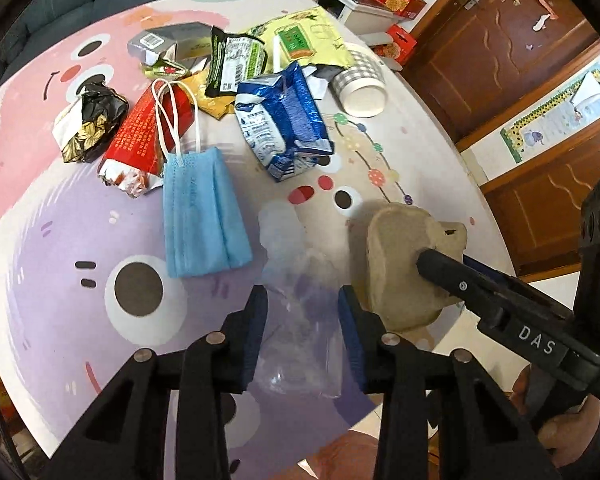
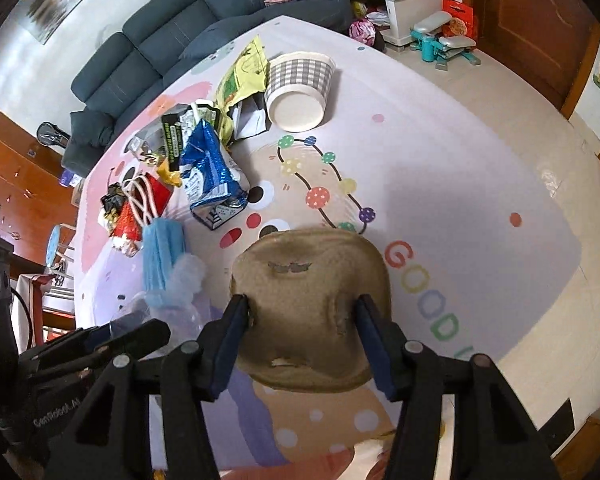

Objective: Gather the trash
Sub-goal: 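Grasp the clear plastic bottle with the left tool while the right tool grasps the pulp cup carrier, then carry bottle and cup carrier over the bin and open both tools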

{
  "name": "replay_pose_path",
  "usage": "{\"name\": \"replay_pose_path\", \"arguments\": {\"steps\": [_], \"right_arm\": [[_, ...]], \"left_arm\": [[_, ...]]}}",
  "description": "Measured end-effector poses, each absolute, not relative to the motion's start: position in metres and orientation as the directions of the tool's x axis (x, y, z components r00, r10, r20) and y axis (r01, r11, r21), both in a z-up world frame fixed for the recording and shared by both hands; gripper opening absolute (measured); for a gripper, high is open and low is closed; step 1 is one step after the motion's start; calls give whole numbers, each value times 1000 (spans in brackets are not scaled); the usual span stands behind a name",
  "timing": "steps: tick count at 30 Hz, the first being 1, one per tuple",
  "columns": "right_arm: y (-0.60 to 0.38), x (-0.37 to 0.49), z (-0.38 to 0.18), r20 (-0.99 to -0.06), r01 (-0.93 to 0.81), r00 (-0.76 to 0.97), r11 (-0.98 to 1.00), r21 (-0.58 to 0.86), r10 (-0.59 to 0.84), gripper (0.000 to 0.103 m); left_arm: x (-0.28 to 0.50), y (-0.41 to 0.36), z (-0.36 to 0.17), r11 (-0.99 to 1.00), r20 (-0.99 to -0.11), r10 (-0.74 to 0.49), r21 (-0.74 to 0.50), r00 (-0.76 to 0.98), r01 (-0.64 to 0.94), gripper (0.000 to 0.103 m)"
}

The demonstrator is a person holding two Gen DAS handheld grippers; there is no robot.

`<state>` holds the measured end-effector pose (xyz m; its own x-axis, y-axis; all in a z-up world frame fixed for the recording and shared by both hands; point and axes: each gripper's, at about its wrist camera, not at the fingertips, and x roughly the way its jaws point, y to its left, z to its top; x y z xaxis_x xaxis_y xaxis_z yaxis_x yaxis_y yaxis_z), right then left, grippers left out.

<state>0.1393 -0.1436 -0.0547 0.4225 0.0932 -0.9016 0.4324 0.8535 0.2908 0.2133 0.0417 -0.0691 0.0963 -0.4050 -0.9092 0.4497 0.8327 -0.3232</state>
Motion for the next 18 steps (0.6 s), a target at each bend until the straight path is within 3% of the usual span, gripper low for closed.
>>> {"name": "replay_pose_path", "arguments": {"steps": [18], "right_arm": [[-176, 65, -32, -832, 325, 523, 858, 397, 186, 55]], "left_arm": [[140, 24, -41, 888, -906, -352, -243, 236, 391, 28]]}}
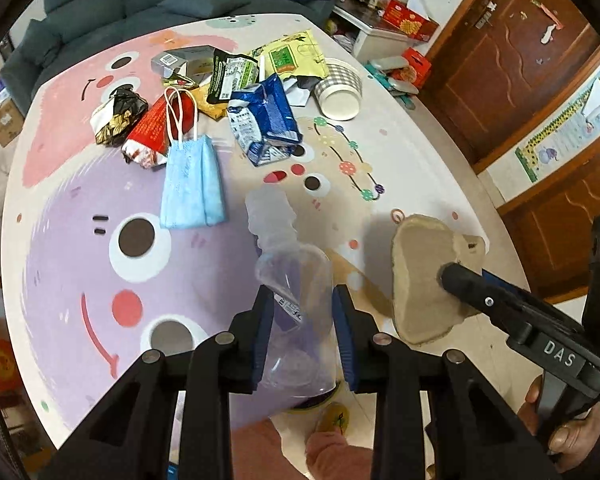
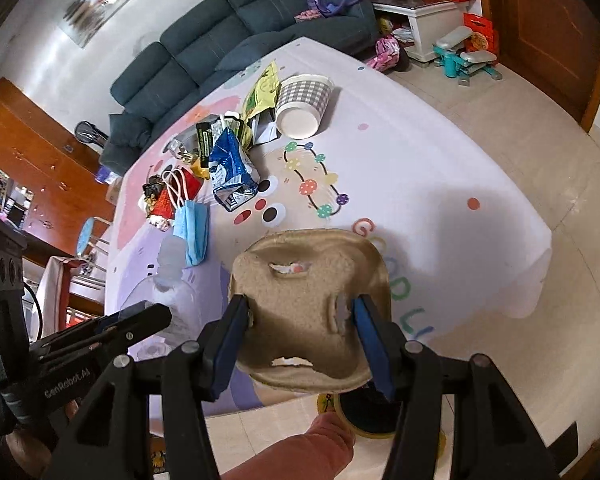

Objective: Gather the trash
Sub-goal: 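Carry bottle and cup carrier over the bin and open both tools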

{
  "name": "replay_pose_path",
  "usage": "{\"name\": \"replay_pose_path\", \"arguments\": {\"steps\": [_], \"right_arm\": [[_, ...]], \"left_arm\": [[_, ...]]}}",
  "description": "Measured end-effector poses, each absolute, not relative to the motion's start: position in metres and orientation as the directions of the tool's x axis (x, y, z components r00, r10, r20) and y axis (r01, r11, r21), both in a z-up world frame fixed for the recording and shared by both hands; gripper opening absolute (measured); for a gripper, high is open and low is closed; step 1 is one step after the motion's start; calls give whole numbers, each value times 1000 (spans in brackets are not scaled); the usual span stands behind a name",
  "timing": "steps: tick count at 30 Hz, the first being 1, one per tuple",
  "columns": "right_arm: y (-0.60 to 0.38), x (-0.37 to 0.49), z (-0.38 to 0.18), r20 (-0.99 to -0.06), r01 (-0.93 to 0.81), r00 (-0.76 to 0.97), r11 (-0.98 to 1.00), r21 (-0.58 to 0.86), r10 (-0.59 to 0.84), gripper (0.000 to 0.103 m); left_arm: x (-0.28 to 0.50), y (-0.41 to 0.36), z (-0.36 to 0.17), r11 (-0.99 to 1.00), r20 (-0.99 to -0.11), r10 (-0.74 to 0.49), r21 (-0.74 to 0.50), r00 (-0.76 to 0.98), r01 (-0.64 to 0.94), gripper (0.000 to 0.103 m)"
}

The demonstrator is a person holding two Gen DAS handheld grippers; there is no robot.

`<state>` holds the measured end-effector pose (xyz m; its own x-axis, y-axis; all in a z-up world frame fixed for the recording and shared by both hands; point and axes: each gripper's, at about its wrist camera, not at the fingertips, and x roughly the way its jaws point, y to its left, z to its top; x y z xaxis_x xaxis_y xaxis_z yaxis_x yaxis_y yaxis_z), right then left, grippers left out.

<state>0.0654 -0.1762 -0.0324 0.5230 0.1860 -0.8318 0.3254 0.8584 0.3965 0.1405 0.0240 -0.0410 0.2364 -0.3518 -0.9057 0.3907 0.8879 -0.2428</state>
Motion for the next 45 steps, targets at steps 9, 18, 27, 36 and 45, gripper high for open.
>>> {"name": "replay_pose_path", "arguments": {"steps": [9, 18, 27, 36, 45], "right_arm": [[-218, -2, -46, -791, 286, 543, 823, 490, 283, 55], [-237, -58, -79, -811, 252, 461, 823, 509, 360, 55], [-228, -74, -157, -859, 311, 316, 811, 495, 403, 56], [-215, -62, -268, -899, 404, 212, 803, 438, 384, 56], [-197, -37, -352, -916, 430, 136, 811, 397, 376, 56]], "left_arm": [[67, -4, -26, 904, -892, -340, -222, 298, 366, 28], [-7, -15, -49, 923, -899, -335, -252, 282, 292, 28], [-44, -28, -112, 925, -938, -297, -236, 179, 298, 28], [-29, -28, -221, 927, -941, -316, -278, 124, 254, 29], [-17, -9, -310, 945, -951, -299, -283, 75, 166, 59]]}}
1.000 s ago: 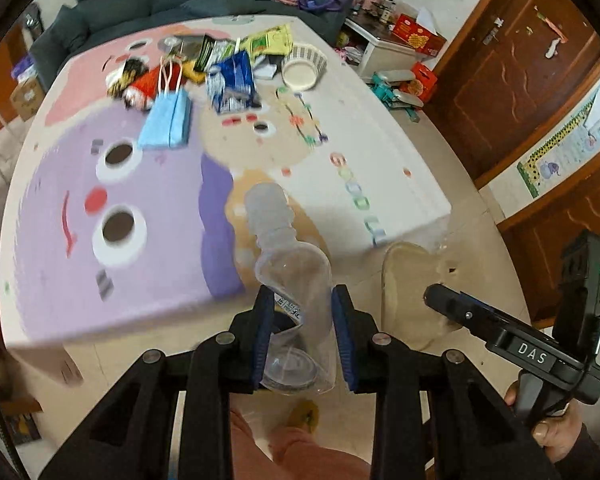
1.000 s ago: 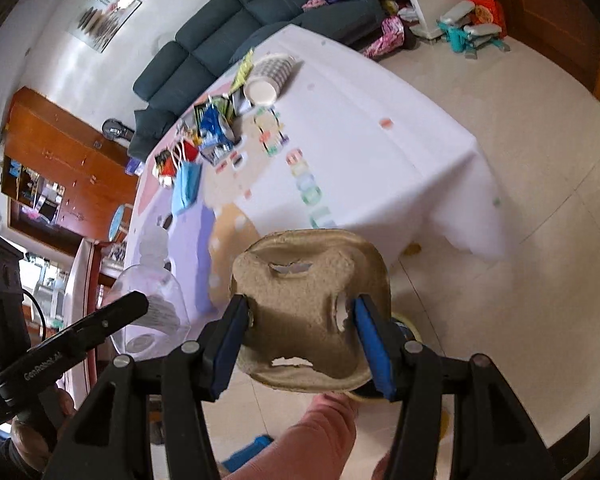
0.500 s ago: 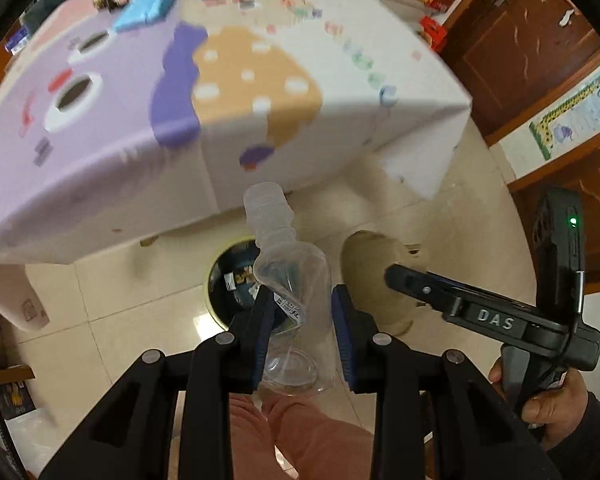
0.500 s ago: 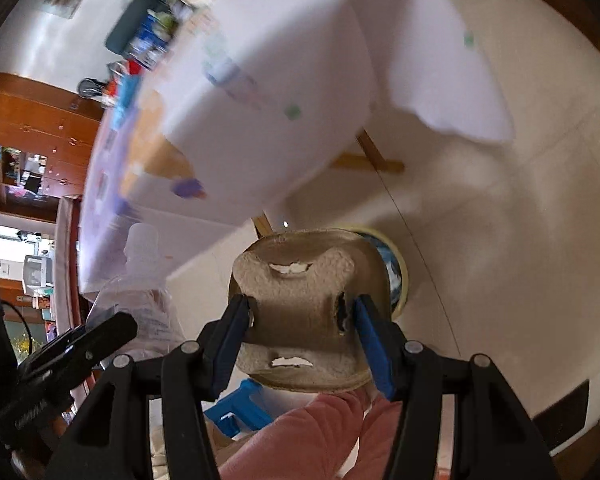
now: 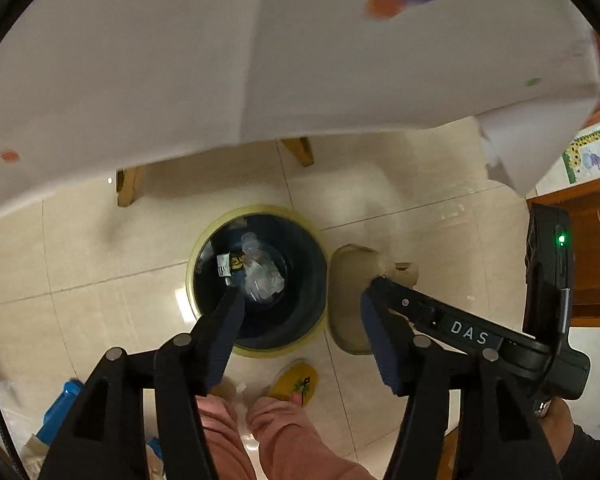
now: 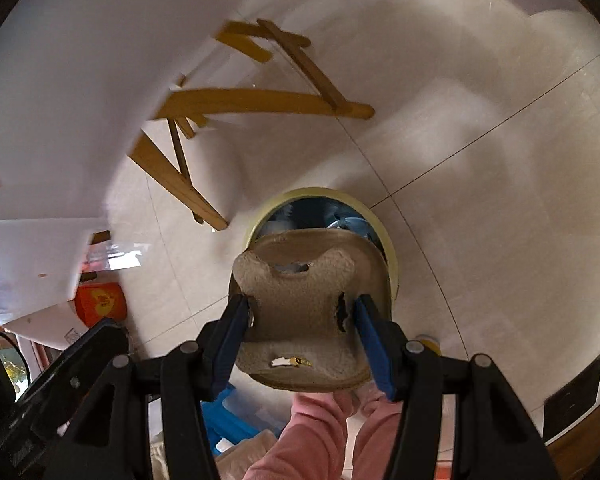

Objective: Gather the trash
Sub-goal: 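Carry bottle and cup carrier over the bin and open both tools, then move both tools back over the table toward the remaining trash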

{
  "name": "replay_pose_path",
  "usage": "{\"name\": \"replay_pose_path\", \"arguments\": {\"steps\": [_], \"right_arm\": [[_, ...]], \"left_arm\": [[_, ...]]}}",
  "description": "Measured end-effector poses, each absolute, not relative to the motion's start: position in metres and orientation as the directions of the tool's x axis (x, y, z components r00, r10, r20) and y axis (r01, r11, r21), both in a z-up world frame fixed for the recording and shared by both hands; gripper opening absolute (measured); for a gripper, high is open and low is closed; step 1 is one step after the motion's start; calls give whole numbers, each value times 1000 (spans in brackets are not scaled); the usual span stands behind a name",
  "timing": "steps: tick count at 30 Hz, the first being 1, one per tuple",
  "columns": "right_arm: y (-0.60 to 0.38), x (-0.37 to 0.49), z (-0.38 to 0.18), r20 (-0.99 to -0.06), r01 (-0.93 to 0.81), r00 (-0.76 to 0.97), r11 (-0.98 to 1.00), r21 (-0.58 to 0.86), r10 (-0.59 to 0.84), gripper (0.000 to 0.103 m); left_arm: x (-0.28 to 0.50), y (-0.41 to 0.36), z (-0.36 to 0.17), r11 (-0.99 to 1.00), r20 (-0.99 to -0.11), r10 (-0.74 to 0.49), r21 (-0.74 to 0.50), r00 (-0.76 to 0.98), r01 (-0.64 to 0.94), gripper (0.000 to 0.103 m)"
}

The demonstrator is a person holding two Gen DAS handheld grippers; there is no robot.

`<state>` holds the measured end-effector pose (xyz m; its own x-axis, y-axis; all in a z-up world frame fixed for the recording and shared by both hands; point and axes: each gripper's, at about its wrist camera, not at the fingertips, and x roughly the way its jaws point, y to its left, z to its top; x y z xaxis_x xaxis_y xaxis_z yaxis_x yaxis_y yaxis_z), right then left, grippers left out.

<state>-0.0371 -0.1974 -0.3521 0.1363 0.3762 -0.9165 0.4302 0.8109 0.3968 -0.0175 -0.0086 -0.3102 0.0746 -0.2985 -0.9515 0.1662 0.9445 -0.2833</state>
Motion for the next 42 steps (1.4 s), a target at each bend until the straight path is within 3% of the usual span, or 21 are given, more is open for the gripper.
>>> {"name": "replay_pose_path", "arguments": {"steps": [12, 16, 20, 42], "right_arm": [[-158, -13, -356, -918, 367, 112, 843, 394, 380, 58], [-153, -7, -345, -923, 344, 122, 857, 384, 365, 68], [-151, -5, -326, -925, 322, 148, 867, 380, 351, 68], [-157, -64, -129, -894, 174, 271, 896, 409, 356, 68]], "left_arm": [[-34, 22, -297, 974, -969, -213, -200, 127, 109, 59], [-35, 36, -284, 982, -971, -182, -171, 157, 80, 59], [-31, 43, -269, 986, -972, -163, -156, 171, 53, 59], [-45, 62, -72, 995, -945, -88, -69, 315, 72, 59]]}}
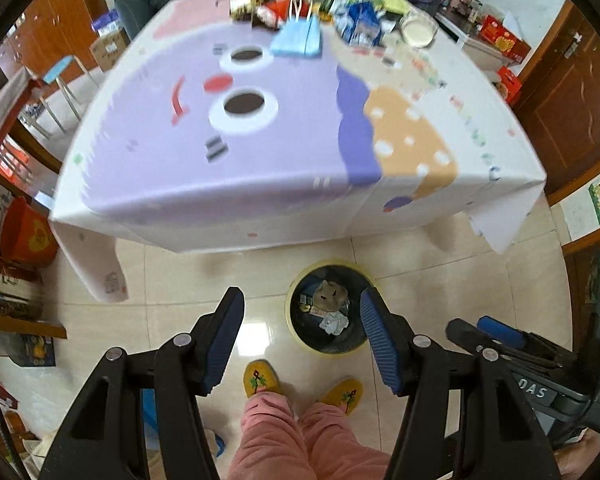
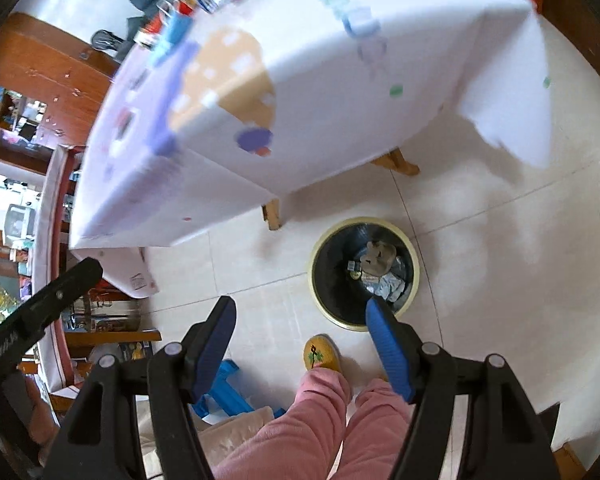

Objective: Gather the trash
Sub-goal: 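Move both tools back over the table toward the remaining trash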

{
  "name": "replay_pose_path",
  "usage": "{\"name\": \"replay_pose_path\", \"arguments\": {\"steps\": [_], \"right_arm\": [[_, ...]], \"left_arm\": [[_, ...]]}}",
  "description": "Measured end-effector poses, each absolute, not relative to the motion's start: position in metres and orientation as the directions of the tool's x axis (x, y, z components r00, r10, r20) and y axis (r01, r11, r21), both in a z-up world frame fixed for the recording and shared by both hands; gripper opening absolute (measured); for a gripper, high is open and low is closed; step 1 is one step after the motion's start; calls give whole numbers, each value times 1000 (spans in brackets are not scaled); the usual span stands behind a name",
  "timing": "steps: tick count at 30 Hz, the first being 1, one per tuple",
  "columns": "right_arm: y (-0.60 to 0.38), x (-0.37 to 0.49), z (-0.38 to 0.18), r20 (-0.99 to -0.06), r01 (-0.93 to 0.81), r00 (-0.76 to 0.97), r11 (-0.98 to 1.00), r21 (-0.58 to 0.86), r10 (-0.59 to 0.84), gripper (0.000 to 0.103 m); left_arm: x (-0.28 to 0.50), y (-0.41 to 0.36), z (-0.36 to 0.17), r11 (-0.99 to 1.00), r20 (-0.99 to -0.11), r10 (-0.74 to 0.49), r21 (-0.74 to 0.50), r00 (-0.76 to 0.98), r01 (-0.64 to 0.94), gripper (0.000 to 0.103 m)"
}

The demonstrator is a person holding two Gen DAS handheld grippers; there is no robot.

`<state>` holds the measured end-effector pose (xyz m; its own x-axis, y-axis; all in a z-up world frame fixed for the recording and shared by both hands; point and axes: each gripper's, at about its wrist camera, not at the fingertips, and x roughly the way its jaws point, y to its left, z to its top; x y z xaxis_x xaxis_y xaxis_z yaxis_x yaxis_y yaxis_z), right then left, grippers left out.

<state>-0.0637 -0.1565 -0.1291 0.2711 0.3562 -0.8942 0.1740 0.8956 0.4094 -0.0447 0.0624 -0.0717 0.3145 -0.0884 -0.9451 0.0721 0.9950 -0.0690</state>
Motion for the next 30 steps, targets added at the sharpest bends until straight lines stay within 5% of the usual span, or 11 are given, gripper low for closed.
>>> {"name": "replay_pose_path", "arguments": {"steps": [15, 30], "right_arm": [[-186, -71, -22, -821, 52, 461, 914, 402, 335, 68], [-193, -43, -2, -810, 31, 495, 926, 377, 314, 68]], "left_arm": [[-44, 79, 57, 1000, -850, -28, -22, 526, 18, 61], [2, 87, 71, 1000, -834, -18, -17, 552, 7, 64]]}}
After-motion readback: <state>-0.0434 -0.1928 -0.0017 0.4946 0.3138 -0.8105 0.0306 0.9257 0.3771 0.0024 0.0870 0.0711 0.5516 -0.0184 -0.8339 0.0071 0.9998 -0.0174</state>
